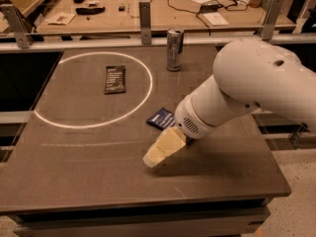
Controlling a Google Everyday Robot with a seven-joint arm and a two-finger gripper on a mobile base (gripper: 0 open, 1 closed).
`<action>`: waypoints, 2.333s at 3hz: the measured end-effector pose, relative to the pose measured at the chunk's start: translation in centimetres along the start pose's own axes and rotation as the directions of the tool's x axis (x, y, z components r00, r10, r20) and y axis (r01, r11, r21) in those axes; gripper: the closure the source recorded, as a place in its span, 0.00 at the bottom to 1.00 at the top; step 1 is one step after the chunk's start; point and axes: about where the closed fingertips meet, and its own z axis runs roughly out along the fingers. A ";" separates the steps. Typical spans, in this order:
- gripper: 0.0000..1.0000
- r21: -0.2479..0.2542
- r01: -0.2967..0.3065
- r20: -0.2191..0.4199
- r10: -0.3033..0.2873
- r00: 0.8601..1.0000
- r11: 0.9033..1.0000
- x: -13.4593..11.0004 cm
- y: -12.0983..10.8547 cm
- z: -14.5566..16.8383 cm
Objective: Pick rxbar blueberry
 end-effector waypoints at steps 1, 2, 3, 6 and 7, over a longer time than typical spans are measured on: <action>0.17 0.007 0.015 0.010 -0.015 1.000 1.000 -0.8 -1.3 0.8; 0.39 0.008 0.035 0.042 -0.035 0.998 0.999 -1.8 -2.5 0.5; 0.64 0.000 0.055 0.072 -0.055 0.996 0.998 -2.4 -3.0 0.3; 1.00 -0.021 0.093 0.116 -0.090 0.989 0.995 -3.3 -3.4 -0.3; 1.00 -0.028 0.089 0.123 -0.085 0.989 0.996 -3.7 -3.6 -0.8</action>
Offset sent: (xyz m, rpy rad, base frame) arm 0.0500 -0.0030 0.0127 0.0538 -0.0824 0.0518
